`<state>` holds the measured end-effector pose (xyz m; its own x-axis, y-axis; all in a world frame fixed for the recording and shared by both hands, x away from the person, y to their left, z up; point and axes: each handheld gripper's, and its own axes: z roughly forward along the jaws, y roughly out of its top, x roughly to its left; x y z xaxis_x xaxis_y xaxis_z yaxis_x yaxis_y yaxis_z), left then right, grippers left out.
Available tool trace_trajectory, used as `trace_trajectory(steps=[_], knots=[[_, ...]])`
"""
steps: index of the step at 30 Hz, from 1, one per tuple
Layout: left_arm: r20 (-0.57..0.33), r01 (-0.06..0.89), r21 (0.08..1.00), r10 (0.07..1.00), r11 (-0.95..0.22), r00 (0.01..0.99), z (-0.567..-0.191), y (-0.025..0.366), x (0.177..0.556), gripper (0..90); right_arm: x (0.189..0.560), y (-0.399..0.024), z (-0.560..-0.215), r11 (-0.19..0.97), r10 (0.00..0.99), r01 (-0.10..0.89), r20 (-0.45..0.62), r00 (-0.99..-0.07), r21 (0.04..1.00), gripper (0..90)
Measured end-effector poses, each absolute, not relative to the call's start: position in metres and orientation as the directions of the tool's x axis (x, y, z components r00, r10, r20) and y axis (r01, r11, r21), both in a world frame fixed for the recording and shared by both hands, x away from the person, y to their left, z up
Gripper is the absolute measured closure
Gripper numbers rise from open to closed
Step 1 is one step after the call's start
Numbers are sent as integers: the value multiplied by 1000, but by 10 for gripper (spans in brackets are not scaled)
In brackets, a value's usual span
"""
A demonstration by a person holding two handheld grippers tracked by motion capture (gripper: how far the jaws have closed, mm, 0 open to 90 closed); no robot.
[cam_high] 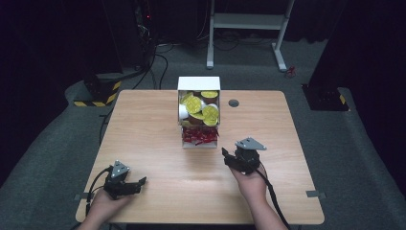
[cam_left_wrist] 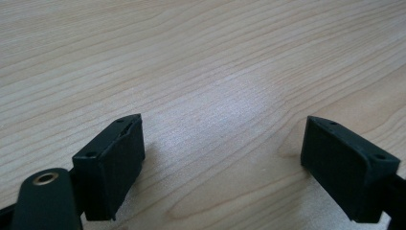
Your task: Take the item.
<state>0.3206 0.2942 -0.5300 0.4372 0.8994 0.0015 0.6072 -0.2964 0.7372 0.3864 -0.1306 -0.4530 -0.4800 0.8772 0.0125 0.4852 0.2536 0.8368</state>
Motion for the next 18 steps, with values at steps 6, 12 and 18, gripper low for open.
trace_trajectory(steps=[6, 12, 18], knots=[[-4, 610, 737, 901, -291, 435, -530, 294, 320, 155, 390, -127, -451, 255, 873, 487, 17, -487, 835, 390], [-3, 610, 737, 900, -293, 436, -530, 294, 320, 155, 390, -126, -443, 245, 874, 472, 18, -486, 847, 413], [8, 605, 735, 896, -306, 444, -530, 294, 322, 155, 394, -124, -439, 240, 875, 466, 18, -483, 851, 432]])
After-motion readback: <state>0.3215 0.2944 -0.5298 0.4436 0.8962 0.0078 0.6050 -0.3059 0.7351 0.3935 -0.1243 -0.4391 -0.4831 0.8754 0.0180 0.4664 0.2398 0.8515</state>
